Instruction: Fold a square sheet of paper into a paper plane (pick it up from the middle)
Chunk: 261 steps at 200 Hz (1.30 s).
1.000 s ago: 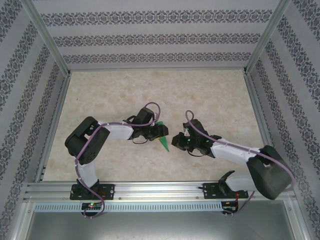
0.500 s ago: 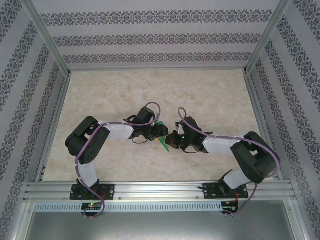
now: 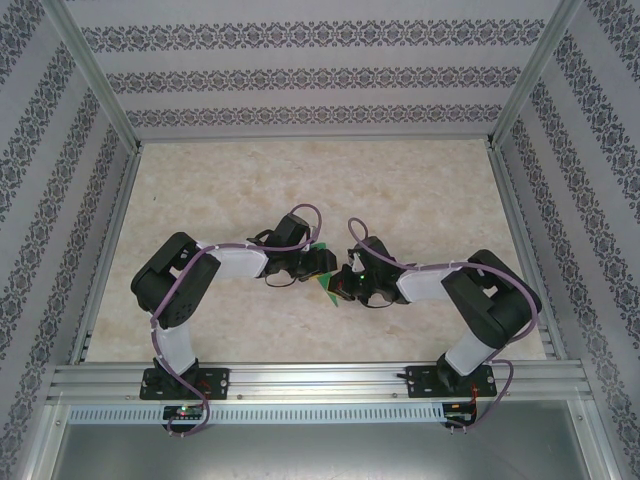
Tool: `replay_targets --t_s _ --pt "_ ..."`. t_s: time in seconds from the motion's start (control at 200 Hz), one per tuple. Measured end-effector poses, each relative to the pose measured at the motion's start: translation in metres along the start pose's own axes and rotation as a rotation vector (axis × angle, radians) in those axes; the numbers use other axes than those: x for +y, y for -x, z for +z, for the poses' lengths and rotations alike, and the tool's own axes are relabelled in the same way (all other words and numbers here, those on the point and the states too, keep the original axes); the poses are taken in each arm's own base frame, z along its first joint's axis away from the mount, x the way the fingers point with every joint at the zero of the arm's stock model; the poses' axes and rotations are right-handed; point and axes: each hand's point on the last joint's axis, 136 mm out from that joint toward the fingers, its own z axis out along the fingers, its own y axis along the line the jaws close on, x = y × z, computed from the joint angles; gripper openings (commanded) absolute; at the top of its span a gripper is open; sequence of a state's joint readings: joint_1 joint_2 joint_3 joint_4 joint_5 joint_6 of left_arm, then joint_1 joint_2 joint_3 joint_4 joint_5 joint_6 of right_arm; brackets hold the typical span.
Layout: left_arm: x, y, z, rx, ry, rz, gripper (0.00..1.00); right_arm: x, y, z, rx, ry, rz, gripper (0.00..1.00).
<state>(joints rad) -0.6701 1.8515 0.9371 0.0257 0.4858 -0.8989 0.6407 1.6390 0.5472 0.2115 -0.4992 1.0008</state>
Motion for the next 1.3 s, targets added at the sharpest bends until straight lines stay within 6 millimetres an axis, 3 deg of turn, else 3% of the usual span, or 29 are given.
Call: replay_targets --t_s 0.275,0.475,0.724,1.024,1.304 --pt "0.0 0.0 0.0 0.0 0.001 0.002 0.53 -0.001 -0.001 0.0 -0.005 0.013 -0.008 0.0" --pt "0.0 0.0 0.0 0.002 0.002 0.001 0.53 0.0 -0.009 -0.014 0.013 -0.019 -0.027 0.0" --pt "0.0 0.0 0.0 0.004 0.004 0.001 0.52 0.028 -0.001 -0.022 0.024 0.002 -0.078 0.0" --pt "0.0 0.0 0.0 0.007 0.008 0.003 0.52 0.0 -0.017 0.0 0.095 -0.05 -0.039 0.0" --pt "0.0 0.0 0.0 0.009 0.01 0.004 0.52 0.0 -0.019 -0.002 0.078 -0.028 -0.035 0.0"
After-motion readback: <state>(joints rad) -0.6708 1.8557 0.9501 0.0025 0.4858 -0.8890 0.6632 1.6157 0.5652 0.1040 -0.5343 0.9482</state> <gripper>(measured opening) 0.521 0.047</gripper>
